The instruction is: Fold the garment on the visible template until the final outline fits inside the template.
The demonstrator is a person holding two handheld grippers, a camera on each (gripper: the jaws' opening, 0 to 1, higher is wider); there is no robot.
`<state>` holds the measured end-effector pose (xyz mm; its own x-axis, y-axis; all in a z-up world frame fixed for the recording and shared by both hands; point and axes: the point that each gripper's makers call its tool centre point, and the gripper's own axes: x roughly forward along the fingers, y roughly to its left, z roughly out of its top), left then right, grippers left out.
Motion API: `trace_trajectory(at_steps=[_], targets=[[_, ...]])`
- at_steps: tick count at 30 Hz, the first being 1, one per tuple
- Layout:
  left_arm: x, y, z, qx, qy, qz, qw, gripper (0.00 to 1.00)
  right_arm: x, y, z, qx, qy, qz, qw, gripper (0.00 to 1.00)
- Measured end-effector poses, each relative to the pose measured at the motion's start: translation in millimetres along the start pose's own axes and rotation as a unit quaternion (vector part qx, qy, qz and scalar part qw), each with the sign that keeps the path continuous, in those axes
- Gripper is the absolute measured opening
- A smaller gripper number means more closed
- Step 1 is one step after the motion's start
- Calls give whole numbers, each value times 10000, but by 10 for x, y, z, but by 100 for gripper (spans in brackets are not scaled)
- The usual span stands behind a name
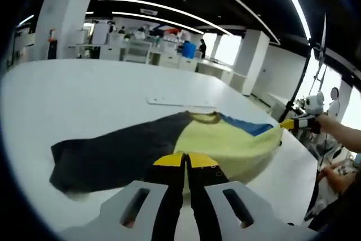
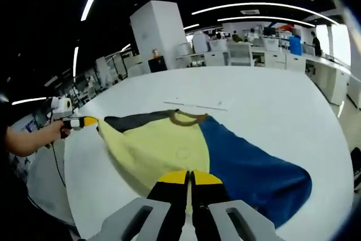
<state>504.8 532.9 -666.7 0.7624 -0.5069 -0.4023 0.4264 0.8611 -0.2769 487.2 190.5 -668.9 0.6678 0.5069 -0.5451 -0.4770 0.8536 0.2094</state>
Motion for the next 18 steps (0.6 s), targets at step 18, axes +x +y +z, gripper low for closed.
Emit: trace_trajectory(at_steps=[18], targets=[[533, 322, -279, 268, 573, 265, 9976, 0, 615, -430, -246, 302, 542, -400, 9973, 0]])
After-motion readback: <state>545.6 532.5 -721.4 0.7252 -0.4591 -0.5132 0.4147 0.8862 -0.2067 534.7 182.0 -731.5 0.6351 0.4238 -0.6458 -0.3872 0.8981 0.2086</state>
